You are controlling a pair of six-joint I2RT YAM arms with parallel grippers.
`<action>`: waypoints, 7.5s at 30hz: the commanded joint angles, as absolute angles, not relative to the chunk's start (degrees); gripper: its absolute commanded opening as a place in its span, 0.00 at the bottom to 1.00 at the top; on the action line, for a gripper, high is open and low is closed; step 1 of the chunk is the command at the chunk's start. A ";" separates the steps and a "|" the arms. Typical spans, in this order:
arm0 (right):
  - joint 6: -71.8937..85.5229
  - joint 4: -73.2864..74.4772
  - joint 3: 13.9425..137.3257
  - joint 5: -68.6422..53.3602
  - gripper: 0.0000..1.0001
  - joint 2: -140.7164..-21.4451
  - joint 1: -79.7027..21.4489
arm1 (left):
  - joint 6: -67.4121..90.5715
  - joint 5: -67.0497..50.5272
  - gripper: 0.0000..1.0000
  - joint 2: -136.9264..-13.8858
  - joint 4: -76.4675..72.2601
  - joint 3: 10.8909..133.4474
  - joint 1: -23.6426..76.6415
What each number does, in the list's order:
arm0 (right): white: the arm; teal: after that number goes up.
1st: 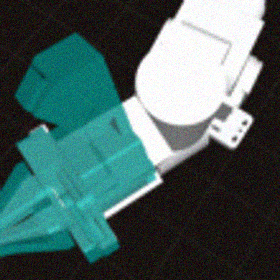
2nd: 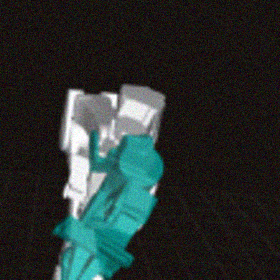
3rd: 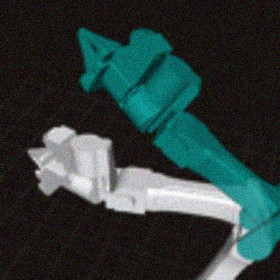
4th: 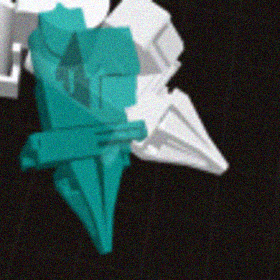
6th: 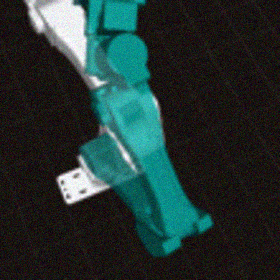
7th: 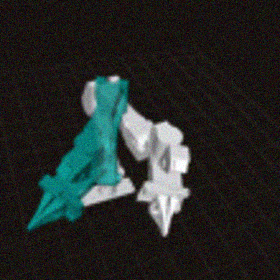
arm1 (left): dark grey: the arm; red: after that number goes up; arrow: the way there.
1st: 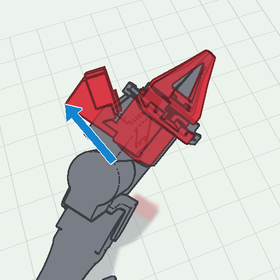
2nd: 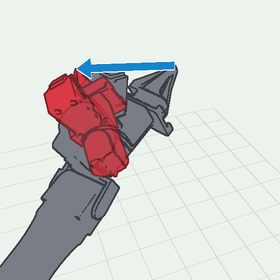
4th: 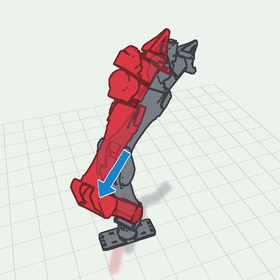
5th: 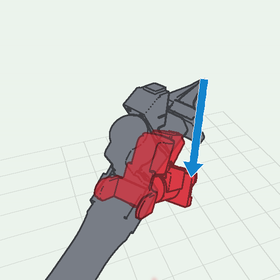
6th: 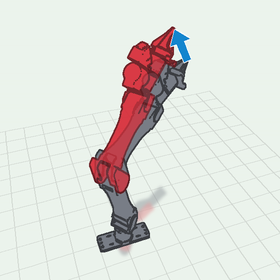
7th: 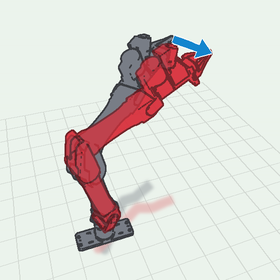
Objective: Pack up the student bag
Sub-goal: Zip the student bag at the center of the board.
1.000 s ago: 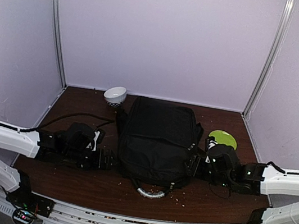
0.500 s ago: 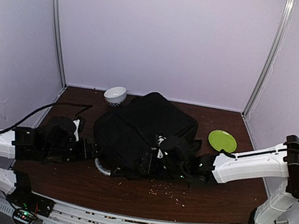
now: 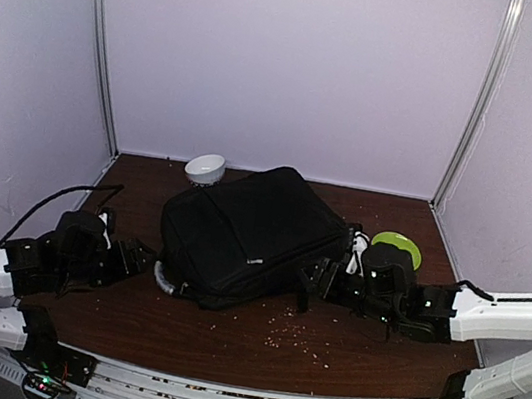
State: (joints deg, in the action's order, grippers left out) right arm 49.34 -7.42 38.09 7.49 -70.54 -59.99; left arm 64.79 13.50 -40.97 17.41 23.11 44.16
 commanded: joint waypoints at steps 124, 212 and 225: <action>47.87 -10.89 29.84 20.88 0.61 -64.54 -75.59 | 46.52 -16.01 0.68 -82.38 -14.82 40.73 65.75; 47.39 -5.20 70.96 -19.02 0.63 -106.73 -44.79 | 78.52 3.62 0.00 -86.66 -19.04 36.54 57.26; 39.68 3.81 53.38 2.86 0.64 -76.92 -51.82 | 78.81 3.56 0.74 -80.21 -13.92 33.74 58.29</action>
State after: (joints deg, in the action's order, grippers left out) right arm 42.02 2.20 59.16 -4.89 -84.16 -47.64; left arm 78.87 3.70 -84.71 -14.39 34.76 57.49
